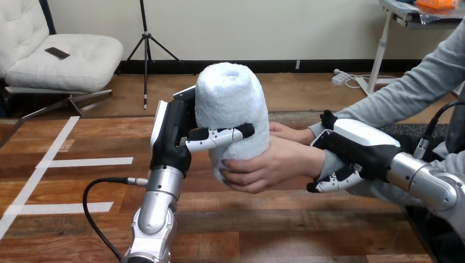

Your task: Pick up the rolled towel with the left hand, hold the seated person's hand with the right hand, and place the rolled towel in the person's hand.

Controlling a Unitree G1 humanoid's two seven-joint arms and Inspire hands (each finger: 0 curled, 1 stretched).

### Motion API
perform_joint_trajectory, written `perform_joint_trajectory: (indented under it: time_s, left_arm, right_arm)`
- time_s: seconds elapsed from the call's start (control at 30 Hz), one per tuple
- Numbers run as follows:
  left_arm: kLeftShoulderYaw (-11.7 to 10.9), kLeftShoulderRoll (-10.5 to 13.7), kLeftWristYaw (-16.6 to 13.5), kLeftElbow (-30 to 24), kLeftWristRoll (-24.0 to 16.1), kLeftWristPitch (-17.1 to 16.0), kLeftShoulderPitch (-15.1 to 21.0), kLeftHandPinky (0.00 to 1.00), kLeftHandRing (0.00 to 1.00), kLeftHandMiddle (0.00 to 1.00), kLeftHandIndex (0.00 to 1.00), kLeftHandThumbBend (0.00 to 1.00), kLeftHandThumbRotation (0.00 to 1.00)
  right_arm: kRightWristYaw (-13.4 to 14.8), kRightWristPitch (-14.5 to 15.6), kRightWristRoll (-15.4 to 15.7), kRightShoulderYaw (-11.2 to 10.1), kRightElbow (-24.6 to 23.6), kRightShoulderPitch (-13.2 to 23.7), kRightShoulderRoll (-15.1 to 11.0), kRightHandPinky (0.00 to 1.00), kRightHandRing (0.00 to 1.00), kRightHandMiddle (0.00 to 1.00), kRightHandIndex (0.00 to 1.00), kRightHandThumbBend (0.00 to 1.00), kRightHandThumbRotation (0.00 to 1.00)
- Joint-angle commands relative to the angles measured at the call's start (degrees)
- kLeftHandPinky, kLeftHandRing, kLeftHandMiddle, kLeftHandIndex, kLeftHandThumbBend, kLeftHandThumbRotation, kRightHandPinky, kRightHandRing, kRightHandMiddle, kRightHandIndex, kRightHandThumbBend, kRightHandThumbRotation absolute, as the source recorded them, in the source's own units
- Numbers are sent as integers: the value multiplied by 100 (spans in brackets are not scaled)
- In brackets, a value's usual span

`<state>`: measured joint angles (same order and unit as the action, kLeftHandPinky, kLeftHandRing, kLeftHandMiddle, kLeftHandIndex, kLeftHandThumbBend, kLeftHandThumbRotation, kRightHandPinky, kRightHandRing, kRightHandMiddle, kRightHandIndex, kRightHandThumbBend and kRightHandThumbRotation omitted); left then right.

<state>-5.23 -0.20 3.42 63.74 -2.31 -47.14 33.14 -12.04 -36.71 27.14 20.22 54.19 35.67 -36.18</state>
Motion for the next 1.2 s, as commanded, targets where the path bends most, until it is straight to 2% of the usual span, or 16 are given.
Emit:
perform_joint_trajectory:
  time_s: [0.0, 0.8, 0.9, 1.0, 1.03, 1.07, 1.13, 1.17]
  left_arm:
    - [137, -173, 151, -269, 25, -227, 298, 34, 37, 40, 39, 66, 0]
    - [127, -137, 327, -301, 115, -217, 289, 33, 36, 40, 39, 68, 0]
    - [87, -155, 535, -308, 272, -111, 285, 33, 36, 40, 39, 69, 0]
    - [57, -156, 952, -343, 521, 128, 281, 34, 39, 43, 42, 72, 0]
    - [55, -137, 1188, -358, 625, 294, 288, 35, 40, 44, 43, 74, 0]
    - [59, -120, 1341, -371, 693, 404, 293, 39, 46, 51, 50, 83, 7]
    - [66, -85, 1641, -389, 818, 620, 307, 42, 51, 55, 55, 89, 13]
    - [70, -70, 1755, -396, 866, 702, 313, 45, 55, 61, 60, 91, 19]
  right_arm:
    - [74, -11, -90, -185, -287, 251, 51, 21, 25, 30, 32, 55, 15]
    - [70, -33, -130, -202, -253, 218, 65, 20, 24, 30, 30, 55, 16]
    - [74, -54, -134, -203, -231, 220, 65, 20, 24, 29, 30, 55, 16]
    - [80, -67, -129, -200, -218, 221, 60, 20, 24, 30, 30, 55, 17]
    - [71, -55, -132, -201, -225, 218, 60, 20, 24, 30, 30, 55, 17]
    - [64, -46, -135, -202, -231, 216, 59, 20, 24, 30, 30, 55, 17]
    - [50, -25, -140, -206, -242, 210, 58, 20, 24, 30, 30, 55, 17]
    - [46, -16, -142, -207, -246, 208, 57, 20, 24, 30, 30, 55, 17]
